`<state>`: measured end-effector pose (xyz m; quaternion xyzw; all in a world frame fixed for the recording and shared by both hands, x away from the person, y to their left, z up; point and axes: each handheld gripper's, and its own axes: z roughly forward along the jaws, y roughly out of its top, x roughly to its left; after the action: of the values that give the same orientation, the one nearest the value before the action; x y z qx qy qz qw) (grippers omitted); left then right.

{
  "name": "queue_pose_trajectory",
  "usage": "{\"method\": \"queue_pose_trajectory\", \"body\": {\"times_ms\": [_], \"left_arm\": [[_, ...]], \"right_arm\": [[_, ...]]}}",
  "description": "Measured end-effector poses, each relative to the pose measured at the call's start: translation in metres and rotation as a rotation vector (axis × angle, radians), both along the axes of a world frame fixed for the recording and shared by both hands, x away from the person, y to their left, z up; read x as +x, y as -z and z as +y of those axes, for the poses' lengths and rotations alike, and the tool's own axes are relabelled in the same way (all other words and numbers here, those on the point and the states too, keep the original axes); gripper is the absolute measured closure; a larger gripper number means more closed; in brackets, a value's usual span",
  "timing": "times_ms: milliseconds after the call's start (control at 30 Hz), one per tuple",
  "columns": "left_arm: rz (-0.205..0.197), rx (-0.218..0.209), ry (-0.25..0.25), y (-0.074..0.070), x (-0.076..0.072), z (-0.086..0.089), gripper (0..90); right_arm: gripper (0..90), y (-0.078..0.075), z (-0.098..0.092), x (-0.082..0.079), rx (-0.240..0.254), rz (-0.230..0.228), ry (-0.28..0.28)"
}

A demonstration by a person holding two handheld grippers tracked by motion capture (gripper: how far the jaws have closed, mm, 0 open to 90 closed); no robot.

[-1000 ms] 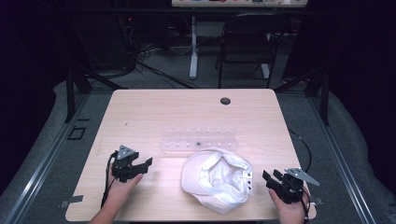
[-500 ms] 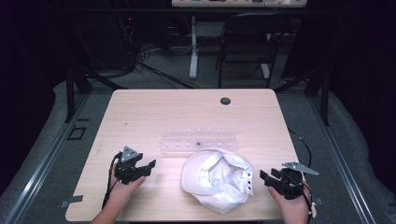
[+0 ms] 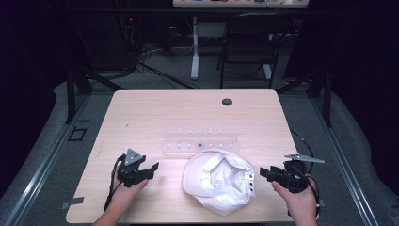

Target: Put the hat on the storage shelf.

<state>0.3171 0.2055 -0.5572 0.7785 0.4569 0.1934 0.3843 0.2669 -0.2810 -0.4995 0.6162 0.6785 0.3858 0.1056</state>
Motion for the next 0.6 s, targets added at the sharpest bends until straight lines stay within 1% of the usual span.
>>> {"method": "queue_pose_trajectory", "body": {"times_ms": [167, 233, 267, 300, 433, 567, 600], "left_arm": [[-0.002, 0.002, 0.005, 0.0, 0.0, -0.001, 37.7], [-0.002, 0.007, 0.01, 0.0, 0.0, -0.001, 37.6], [-0.001, 0.005, 0.008, 0.0, -0.001, -0.001, 37.6], [-0.001, 0.006, 0.007, 0.0, -0.001, -0.001, 37.6], [-0.002, 0.012, 0.008, 0.0, -0.001, -0.002, 37.6], [-0.006, 0.011, 0.002, 0.0, -0.001, -0.003, 37.6], [-0.006, 0.017, 0.005, 0.0, -0.001, -0.003, 37.6]], "right_arm": [[48.9, -0.012, 0.004, 0.003, 0.061, 0.039, -0.042], [48.7, -0.014, 0.005, 0.003, 0.073, 0.071, -0.075], [48.5, -0.014, 0.008, 0.003, 0.087, 0.079, -0.079], [48.3, -0.014, 0.009, 0.003, 0.088, 0.088, -0.098], [48.0, -0.011, 0.014, 0.002, 0.113, 0.13, -0.136], [49.4, -0.006, 0.019, 0.001, 0.127, 0.155, -0.142], [49.4, -0.004, 0.02, 0.001, 0.13, 0.164, -0.149]]}}
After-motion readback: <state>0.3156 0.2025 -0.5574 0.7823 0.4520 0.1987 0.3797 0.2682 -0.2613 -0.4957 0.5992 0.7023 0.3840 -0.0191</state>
